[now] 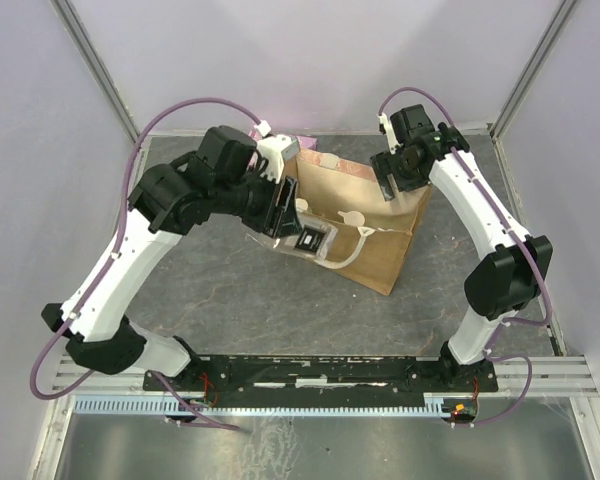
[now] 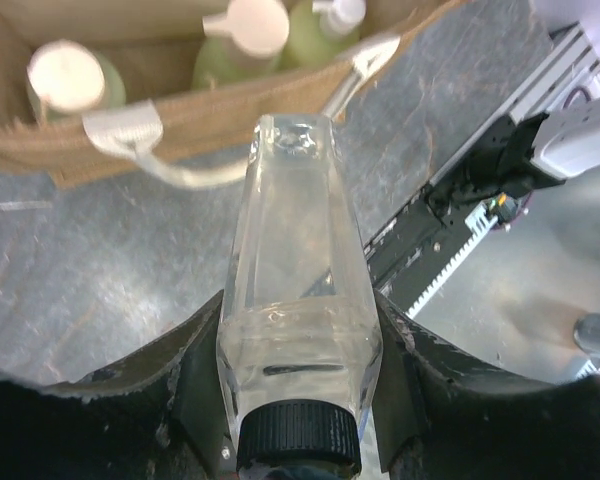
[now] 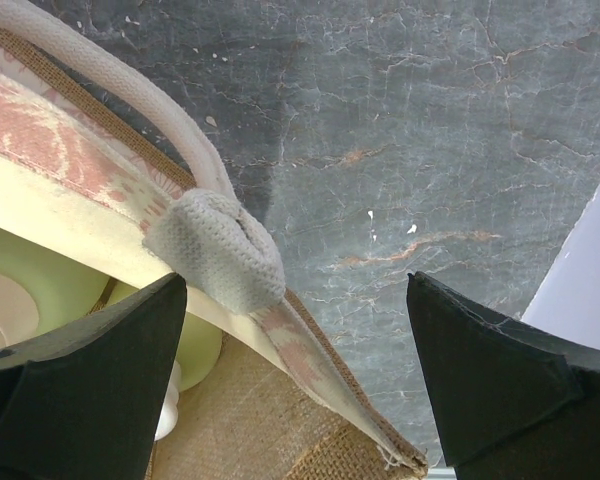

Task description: Place the personal care products into the canvas bag

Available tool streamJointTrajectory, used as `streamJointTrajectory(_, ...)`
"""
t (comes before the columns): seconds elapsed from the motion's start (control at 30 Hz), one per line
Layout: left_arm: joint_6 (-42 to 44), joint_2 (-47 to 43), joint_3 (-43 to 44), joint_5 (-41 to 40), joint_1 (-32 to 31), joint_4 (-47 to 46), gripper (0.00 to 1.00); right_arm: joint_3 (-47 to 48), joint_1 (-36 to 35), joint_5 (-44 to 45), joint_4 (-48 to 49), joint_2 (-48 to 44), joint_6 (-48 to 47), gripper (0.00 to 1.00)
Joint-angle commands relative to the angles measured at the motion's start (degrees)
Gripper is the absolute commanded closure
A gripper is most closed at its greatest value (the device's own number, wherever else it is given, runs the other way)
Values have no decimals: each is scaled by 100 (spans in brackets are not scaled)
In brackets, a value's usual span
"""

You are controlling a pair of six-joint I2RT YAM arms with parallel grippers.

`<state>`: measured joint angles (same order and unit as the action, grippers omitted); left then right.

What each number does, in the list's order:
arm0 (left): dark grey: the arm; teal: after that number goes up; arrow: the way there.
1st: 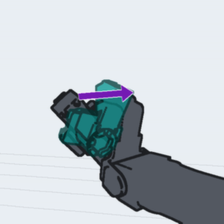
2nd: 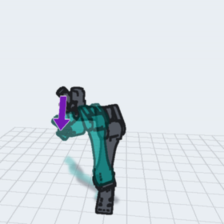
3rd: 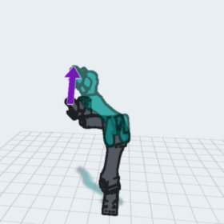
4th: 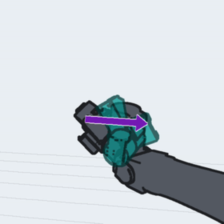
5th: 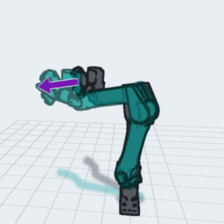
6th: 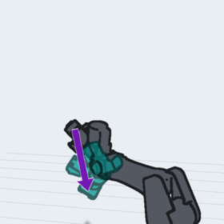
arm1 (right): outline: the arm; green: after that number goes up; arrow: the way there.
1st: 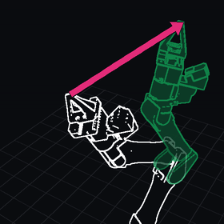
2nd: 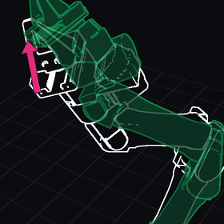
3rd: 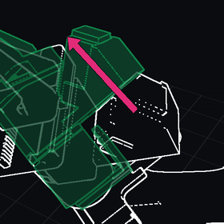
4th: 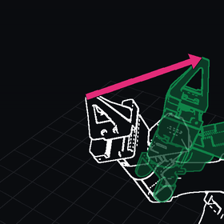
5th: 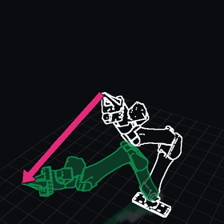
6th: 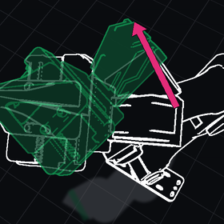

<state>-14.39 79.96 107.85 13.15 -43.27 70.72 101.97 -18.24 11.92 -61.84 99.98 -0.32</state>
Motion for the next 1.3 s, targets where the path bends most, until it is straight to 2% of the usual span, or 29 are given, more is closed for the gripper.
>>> streamJointTrajectory(0.0,603,344,1251,224,-17,-836,97,319,22,99,146,43,5,2)
streamJointTrajectory(0.23,1231,978,2195,-118,-7,-1252,97,340,22,161,149,8,-8,2)
streamJointTrajectory(0.47,1746,1383,2416,-893,54,-1484,97,448,28,153,78,-80,-15,2)
streamJointTrajectory(0.63,1944,1709,2441,-1091,94,-1563,97,383,20,161,85,-260,-12,2)
streamJointTrajectory(0.87,2120,2370,2533,-995,120,-1681,97,133,23,163,224,-502,5,2)
streamJointTrajectory(1.0,2103,2709,2613,-679,122,-1648,97,59,20,215,256,-571,-9,1)
streamJointTrajectory(1.27,2143,2868,2401,-814,117,-1149,97,7,20,368,239,-575,-69,1)
